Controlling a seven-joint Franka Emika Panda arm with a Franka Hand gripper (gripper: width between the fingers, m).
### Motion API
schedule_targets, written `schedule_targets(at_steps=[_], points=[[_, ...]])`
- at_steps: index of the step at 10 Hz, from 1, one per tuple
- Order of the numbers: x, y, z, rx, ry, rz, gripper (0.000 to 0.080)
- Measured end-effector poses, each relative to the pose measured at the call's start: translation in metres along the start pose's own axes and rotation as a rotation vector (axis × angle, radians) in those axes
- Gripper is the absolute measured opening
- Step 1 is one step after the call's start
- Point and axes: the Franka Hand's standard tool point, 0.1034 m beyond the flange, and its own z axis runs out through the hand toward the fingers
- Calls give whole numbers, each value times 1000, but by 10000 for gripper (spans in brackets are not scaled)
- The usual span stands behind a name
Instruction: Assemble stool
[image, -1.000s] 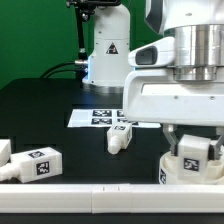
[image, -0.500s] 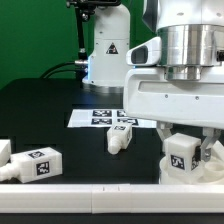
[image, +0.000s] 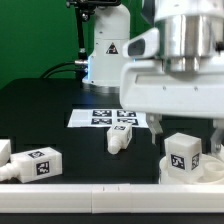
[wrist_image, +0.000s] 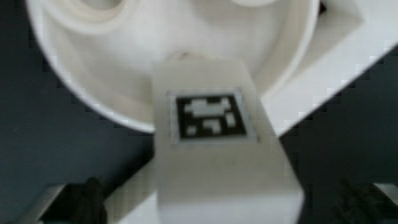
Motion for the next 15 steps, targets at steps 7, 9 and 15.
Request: schedule_targets(at_steps=[7, 9, 15], points=[[-2, 2, 2, -3, 0, -6, 649], [-8, 22, -8, 1, -17, -41, 649], [-24, 42, -20, -3, -44, -417, 649]])
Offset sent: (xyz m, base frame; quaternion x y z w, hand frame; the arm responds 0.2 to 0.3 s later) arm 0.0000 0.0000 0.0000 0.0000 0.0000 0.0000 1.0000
